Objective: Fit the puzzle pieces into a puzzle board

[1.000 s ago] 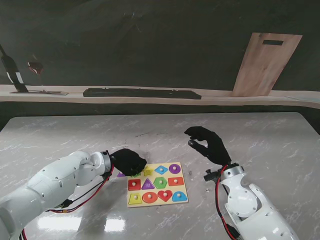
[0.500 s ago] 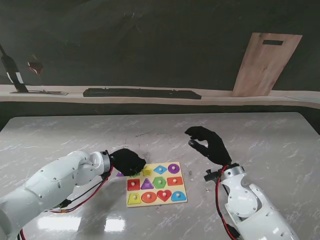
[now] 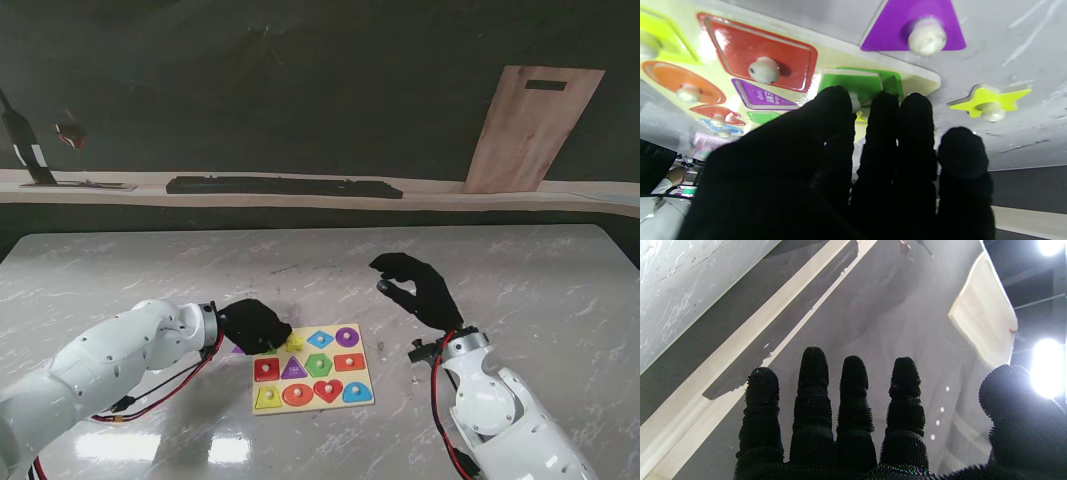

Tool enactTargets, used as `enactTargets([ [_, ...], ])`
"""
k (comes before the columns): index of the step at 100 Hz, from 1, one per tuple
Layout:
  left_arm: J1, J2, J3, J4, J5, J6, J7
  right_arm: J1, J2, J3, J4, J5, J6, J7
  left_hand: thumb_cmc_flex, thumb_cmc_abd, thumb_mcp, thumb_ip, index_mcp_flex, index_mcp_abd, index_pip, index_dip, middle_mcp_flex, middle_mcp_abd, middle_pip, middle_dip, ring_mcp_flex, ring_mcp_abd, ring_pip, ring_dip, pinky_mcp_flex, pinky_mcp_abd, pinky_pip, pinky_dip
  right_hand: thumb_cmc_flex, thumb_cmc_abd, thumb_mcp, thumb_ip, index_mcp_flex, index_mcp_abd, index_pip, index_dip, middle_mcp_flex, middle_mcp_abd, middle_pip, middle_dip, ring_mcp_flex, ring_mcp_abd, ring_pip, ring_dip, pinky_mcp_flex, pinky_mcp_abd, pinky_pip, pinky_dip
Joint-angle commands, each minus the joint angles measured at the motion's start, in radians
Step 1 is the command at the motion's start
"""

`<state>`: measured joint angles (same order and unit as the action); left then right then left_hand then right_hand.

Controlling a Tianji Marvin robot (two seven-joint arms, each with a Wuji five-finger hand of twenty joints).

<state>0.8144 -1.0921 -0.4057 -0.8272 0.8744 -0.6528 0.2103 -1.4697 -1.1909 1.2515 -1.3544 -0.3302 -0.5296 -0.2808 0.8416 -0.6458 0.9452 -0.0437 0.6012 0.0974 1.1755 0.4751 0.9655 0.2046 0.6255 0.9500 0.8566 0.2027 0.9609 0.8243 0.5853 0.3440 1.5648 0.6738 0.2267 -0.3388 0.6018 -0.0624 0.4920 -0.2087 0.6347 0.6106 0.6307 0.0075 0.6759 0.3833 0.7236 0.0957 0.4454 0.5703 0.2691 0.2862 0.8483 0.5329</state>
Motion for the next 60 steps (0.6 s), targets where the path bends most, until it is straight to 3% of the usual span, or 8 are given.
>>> enactTargets([
  [1,-0.017,0.004,0.013,0.011,0.012,-0.004,0.015,-0.006,-0.005,-0.001,-0.003,-0.002,-0.003,-0.001,0.03,-0.006,0.029,0.013,-0.017,-0.024,0.046,0.02,-0.019,-0.001,-0.017,0.017,-0.014,-0.044,-0.006,0.026,-0.008,-0.106,0.001,-0.015,0.007,0.021,-0.015,0.023,0.015,-0.032,0.006,-0.004,0.027,-0.004,0.005,0.009,0.014,0.003,0.01,0.008,-0.004,0.01,0.014,0.013],
  [29,-0.04,-0.008,0.067,0.047,0.013,0.008,0.061,-0.007,-0.005,0.0,-0.003,-0.003,-0.005,-0.001,0.033,0.005,0.015,0.005,-0.021,-0.025,0.044,0.019,-0.021,0.001,-0.024,0.017,-0.016,-0.046,-0.014,0.036,-0.011,-0.107,-0.003,-0.013,0.007,0.02,-0.014,0.023,0.015,-0.031,0.006,-0.004,0.028,-0.004,0.006,0.009,0.013,0.004,0.009,0.008,-0.004,0.01,0.014,0.013],
  [60,-0.046,-0.007,0.089,0.052,0.011,0.02,0.058,-0.009,-0.004,0.001,-0.004,-0.005,-0.006,-0.003,0.03,0.012,0.002,0.0,-0.016,-0.024,0.034,0.014,-0.017,0.004,-0.025,0.02,-0.013,-0.05,-0.015,0.045,-0.012,-0.106,-0.003,-0.007,0.006,0.021,-0.014,0.023,0.016,-0.032,0.007,-0.004,0.031,-0.003,0.007,0.01,0.014,0.003,0.01,0.008,-0.005,0.011,0.013,0.013],
])
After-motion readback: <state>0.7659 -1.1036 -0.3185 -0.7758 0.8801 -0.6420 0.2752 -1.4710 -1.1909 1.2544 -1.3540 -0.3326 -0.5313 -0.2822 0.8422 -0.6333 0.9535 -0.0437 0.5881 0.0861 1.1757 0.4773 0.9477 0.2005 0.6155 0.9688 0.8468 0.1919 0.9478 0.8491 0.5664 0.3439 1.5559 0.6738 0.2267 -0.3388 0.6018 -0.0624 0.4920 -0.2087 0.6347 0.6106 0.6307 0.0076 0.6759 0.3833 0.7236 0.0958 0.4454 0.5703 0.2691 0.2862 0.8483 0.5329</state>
